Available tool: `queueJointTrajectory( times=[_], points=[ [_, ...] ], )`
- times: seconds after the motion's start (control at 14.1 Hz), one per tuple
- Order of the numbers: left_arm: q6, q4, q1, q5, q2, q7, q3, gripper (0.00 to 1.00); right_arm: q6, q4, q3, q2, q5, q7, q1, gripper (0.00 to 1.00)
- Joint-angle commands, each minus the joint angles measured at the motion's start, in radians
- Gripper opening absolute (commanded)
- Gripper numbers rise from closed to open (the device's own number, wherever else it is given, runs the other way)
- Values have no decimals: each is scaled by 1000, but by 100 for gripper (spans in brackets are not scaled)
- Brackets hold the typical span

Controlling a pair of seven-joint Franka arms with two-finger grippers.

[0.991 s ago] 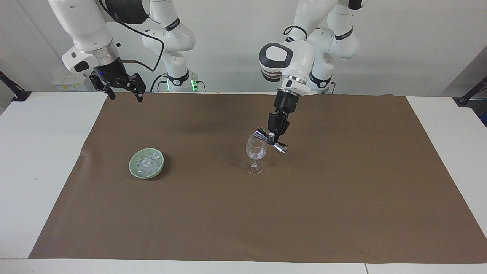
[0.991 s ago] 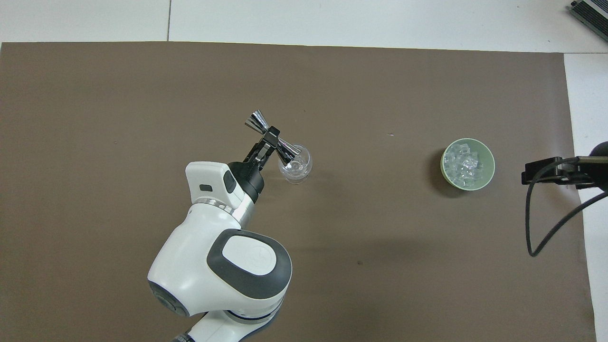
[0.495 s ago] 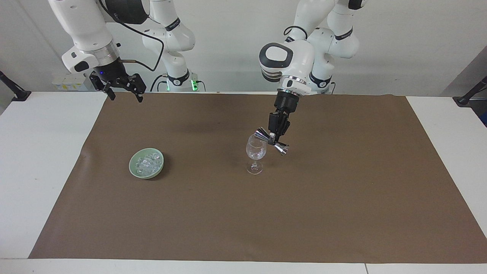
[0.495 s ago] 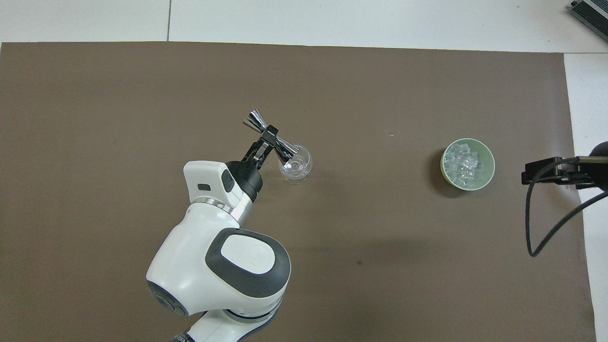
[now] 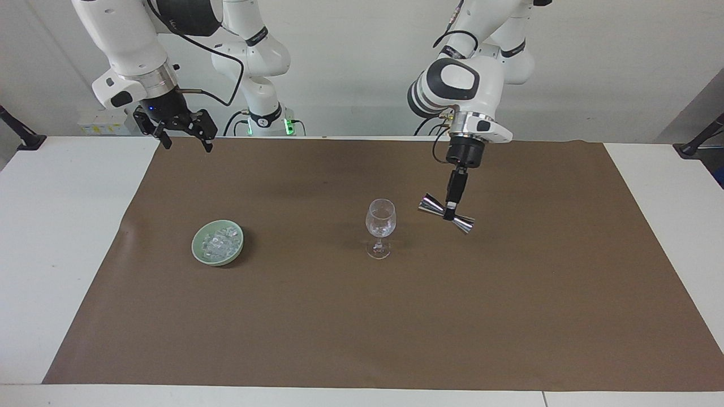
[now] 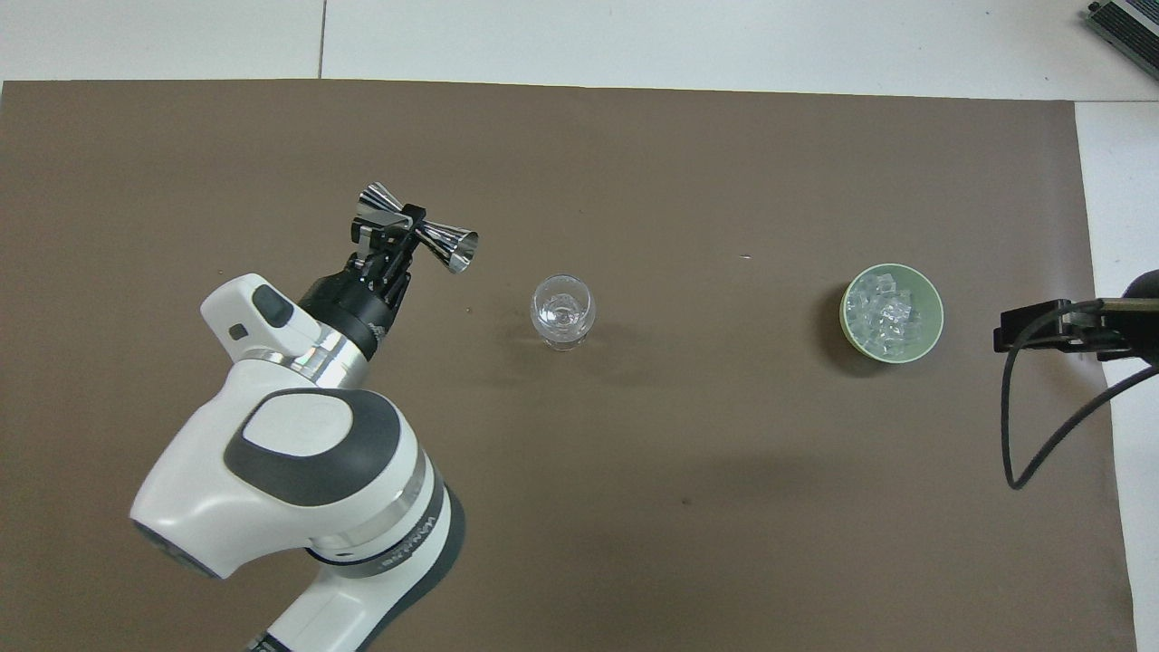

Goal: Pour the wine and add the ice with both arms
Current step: 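Carry the jigger with the left gripper back to its start spot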

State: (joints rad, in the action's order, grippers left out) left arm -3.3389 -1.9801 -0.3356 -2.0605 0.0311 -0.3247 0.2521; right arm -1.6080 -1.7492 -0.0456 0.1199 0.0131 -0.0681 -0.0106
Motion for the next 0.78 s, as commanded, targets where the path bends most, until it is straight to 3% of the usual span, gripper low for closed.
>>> queueJointTrajectory(
  times=[0.0,0.14,0.28,0.71],
  points=[
    [210,-219,142,-58,-181,59,-2,0,-18,-27,1,24,1,28,8,100],
    [330,-313,223,-56,-250,169,-28,0,-18,-27,1,23,1,28,8,100],
    [406,-373,231,-56,-290,248,-118,0,-24,-42,1,27,1,31,8,100],
    [634,-493,236,-50,-304,470,-376,0,-89,-104,3,55,1,40,8,100]
  ],
)
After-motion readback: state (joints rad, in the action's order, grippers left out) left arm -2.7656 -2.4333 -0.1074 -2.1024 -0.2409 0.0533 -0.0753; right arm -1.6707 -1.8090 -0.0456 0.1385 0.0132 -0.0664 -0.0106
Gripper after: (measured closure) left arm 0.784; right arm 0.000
